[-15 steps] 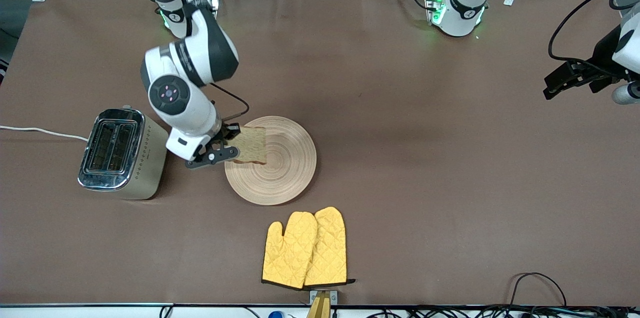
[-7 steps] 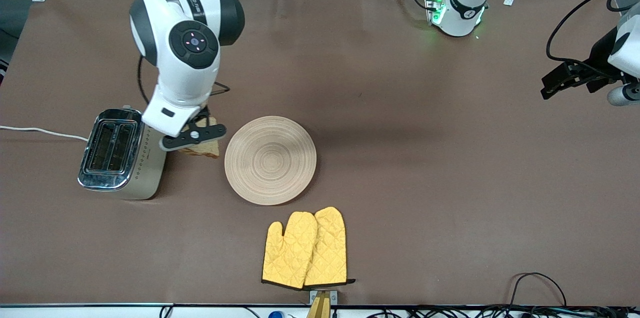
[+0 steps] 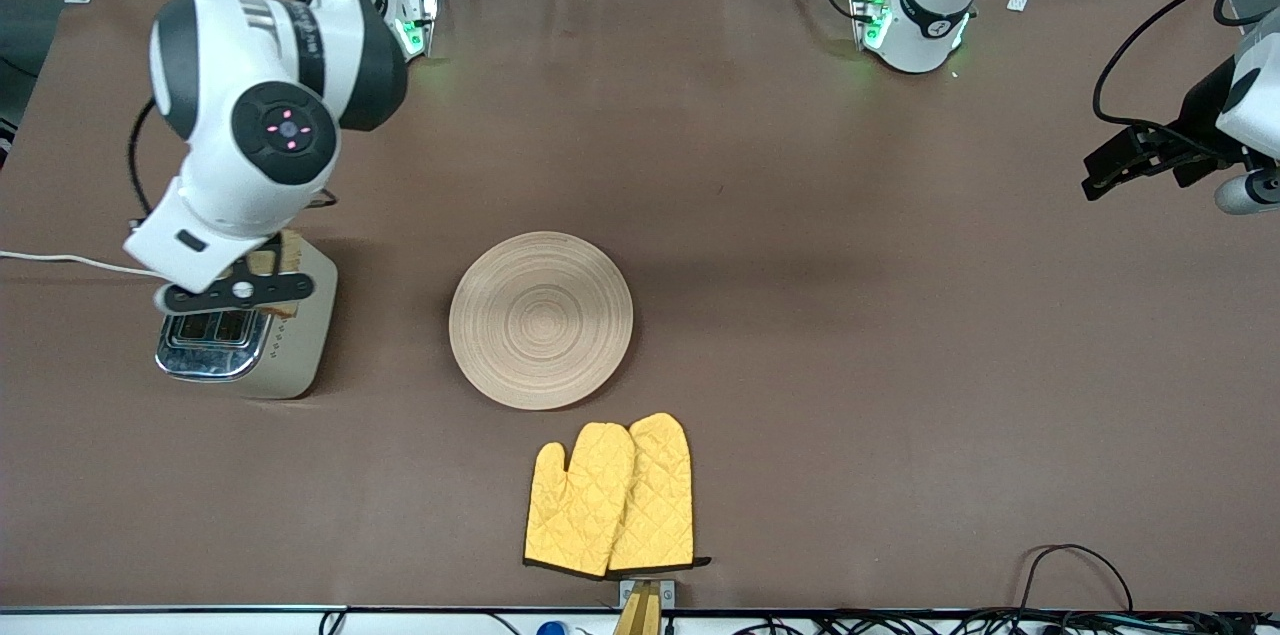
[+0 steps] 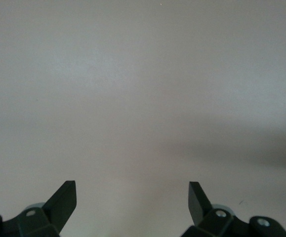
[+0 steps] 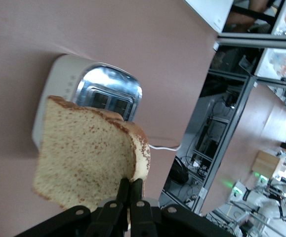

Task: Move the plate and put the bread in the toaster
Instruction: 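Lift the bread with the right gripper and carry it above the toaster, then lower the bread into the toaster slot with the right gripper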

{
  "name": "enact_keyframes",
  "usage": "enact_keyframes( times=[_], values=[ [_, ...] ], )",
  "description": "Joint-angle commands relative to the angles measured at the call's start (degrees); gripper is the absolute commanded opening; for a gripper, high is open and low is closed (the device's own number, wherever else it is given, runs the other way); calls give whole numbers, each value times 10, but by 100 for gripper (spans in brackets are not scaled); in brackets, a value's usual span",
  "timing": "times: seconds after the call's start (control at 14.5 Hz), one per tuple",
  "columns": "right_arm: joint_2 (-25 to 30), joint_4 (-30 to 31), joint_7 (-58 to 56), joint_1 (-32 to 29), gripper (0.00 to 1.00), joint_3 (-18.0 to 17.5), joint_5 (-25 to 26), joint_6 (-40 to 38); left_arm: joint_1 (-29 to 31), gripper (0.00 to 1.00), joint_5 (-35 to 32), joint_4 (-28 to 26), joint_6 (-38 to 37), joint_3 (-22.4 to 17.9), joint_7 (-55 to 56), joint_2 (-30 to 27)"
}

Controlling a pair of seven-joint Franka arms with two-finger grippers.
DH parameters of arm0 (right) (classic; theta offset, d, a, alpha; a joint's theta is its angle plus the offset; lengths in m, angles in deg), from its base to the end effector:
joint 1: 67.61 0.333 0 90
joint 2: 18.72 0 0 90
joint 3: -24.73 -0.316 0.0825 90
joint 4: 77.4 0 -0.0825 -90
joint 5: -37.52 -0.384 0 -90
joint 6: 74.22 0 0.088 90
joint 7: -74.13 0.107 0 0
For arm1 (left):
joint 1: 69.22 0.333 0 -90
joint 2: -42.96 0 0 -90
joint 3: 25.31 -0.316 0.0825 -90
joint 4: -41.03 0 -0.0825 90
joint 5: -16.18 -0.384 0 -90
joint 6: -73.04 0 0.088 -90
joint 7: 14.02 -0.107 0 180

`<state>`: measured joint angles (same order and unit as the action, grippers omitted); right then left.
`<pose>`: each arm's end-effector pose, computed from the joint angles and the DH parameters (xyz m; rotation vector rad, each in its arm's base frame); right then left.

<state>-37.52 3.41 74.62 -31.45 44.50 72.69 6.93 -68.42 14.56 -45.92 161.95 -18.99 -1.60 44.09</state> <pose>0.6079 0.1407 0.5325 2.3479 0.3260 -0.2246 0.5570 -0.0501 0.6370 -3.1122 -0.1888 -0.0288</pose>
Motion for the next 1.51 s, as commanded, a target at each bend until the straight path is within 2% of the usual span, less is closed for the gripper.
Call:
enact_keyframes(
  times=[0.0, 0.28, 0.55, 0.76, 0.96, 1.45],
  values=[
    [-3, 14, -1, -29, 0, 2, 52, 0, 1, 100, -12, 8, -12, 2, -6, -4],
    [-34, 32, 7, -59, 0, 2, 87, 6, 1, 100, -12, 8, -15, 2, -5, -4],
    [-36, 92, 69, -50, 0, 2, 97, 27, 1, 100, -12, 8, -17, 4, -5, -4],
    [-34, 102, 70, -48, 0, 2, 97, 37, 1, 100, -12, 8, -17, 4, -5, -4],
    [-31, 140, 126, -31, 0, 1, 110, 52, 0, 100, -12, 8, -17, 4, -5, -4],
    [-34, 153, 173, -28, 0, 0, 113, 76, 0, 100, -12, 7, -17, 5, -5, -3]
  ],
)
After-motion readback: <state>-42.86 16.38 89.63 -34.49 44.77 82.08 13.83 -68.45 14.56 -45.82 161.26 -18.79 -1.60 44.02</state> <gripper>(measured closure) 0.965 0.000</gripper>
